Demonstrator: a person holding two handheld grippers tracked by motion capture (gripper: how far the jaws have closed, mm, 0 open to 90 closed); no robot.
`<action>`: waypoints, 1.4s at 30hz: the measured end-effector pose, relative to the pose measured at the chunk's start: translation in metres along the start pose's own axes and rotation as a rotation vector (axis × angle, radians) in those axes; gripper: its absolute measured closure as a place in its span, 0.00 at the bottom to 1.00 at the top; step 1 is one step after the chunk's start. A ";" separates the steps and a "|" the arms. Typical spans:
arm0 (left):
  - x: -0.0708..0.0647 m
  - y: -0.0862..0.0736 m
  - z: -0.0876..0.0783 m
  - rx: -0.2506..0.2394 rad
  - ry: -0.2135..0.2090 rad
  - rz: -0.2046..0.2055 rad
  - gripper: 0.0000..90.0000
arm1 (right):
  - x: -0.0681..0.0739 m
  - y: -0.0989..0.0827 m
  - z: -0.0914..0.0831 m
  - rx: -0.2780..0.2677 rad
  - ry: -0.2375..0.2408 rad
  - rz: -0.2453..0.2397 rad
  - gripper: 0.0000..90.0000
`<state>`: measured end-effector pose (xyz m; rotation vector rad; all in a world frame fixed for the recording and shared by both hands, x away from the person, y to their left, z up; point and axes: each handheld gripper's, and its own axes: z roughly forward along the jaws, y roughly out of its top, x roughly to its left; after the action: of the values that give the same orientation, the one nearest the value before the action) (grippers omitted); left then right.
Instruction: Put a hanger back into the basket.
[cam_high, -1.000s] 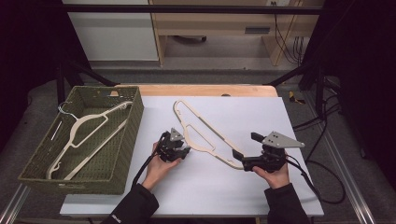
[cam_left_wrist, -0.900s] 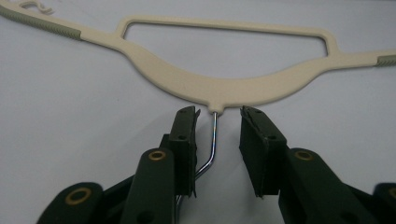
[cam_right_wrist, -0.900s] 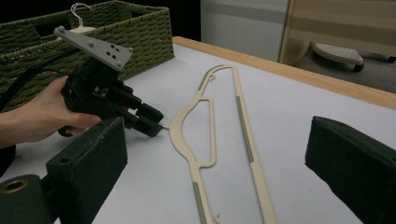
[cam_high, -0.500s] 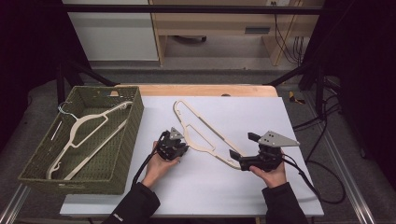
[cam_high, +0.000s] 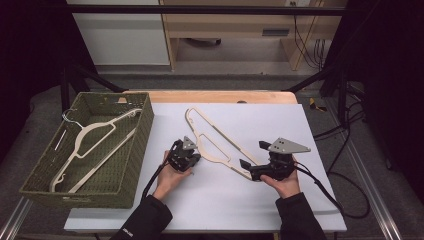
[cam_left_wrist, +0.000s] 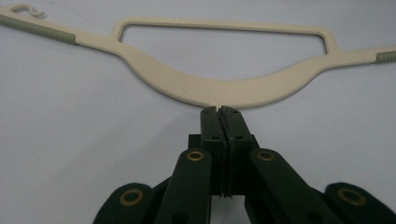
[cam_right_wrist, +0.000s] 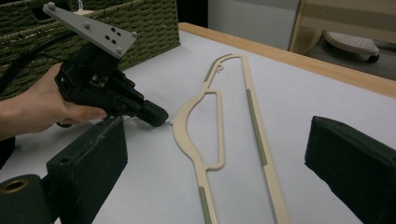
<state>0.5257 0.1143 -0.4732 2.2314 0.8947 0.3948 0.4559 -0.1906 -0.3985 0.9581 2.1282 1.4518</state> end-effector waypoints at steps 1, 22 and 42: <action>-0.001 0.000 -0.003 -0.004 0.002 -0.003 0.99 | 0.000 0.000 0.002 0.003 0.000 0.000 0.07; -0.027 0.025 -0.047 0.064 0.045 0.055 0.99 | 0.023 -0.009 0.072 0.138 0.072 -0.079 0.15; -0.036 0.034 -0.063 0.051 0.037 0.076 0.99 | 0.042 -0.019 0.108 0.292 0.083 -0.212 0.51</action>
<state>0.4849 0.1021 -0.4057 2.3167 0.8493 0.4543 0.4910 -0.0941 -0.4553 0.7483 2.4659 1.1182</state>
